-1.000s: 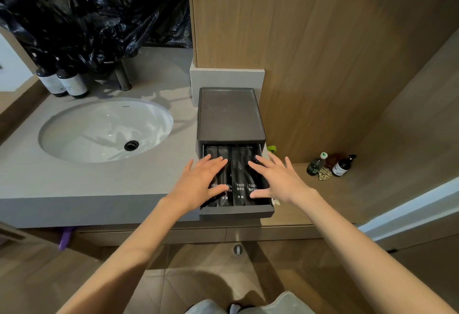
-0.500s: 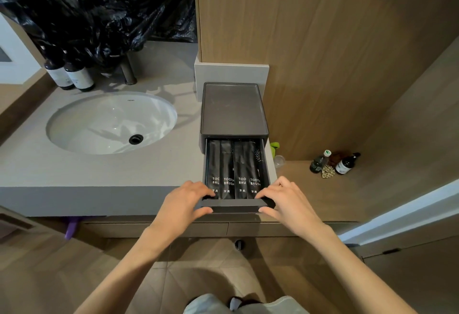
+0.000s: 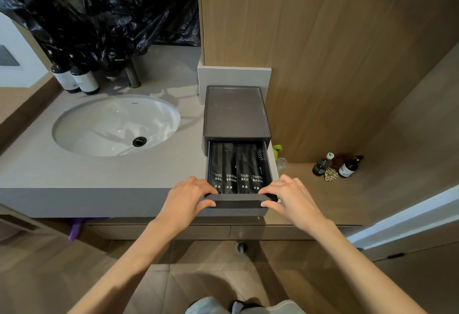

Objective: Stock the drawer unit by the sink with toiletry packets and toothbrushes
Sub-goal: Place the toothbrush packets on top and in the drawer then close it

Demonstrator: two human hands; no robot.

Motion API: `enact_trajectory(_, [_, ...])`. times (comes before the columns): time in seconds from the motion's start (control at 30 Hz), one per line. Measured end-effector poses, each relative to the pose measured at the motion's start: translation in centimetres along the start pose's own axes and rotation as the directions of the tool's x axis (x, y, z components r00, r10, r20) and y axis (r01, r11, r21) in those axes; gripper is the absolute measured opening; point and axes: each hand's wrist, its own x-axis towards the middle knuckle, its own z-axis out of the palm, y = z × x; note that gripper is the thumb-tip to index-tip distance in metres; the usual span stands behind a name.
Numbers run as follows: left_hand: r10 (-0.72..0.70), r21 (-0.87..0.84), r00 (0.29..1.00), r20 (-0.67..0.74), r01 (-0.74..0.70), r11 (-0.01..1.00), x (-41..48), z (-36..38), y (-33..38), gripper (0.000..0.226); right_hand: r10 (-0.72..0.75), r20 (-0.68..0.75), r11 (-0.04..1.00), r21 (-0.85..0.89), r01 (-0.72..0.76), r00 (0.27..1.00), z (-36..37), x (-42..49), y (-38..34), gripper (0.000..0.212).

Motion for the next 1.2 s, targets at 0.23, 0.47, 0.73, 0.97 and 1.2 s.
enact_trajectory(0.23, [-0.026,0.033,1.000,-0.007,0.026,0.999,2.9,-0.3,-0.7,0.029,0.030,-0.049,0.999,-0.015,-0.031,0.998,-0.1,2.4,0.6,0.036])
enact_trajectory(0.47, [-0.062,0.071,0.986,-0.155,0.074,0.995,5.1,-0.5,-1.5,0.072,0.058,-0.123,0.998,-0.001,-0.059,0.991,-1.0,4.8,1.0,0.061])
enact_trajectory(0.73, [-0.154,0.119,0.987,-0.047,0.159,0.980,9.0,-1.6,-2.5,0.104,0.108,-0.033,0.994,-0.031,-0.109,0.994,-1.5,8.7,1.8,0.092])
enact_trajectory(0.97, [-0.164,0.173,0.986,-0.010,0.164,0.971,12.3,-1.9,-3.7,0.088,0.137,0.065,0.984,-0.124,-0.128,0.988,-2.0,12.1,3.2,0.071])
enact_trajectory(1.2, [-0.145,0.214,0.989,-0.002,0.142,0.966,14.0,-2.3,-4.3,0.063,0.156,0.010,0.948,-0.281,-0.147,0.988,-2.7,13.2,3.4,0.050])
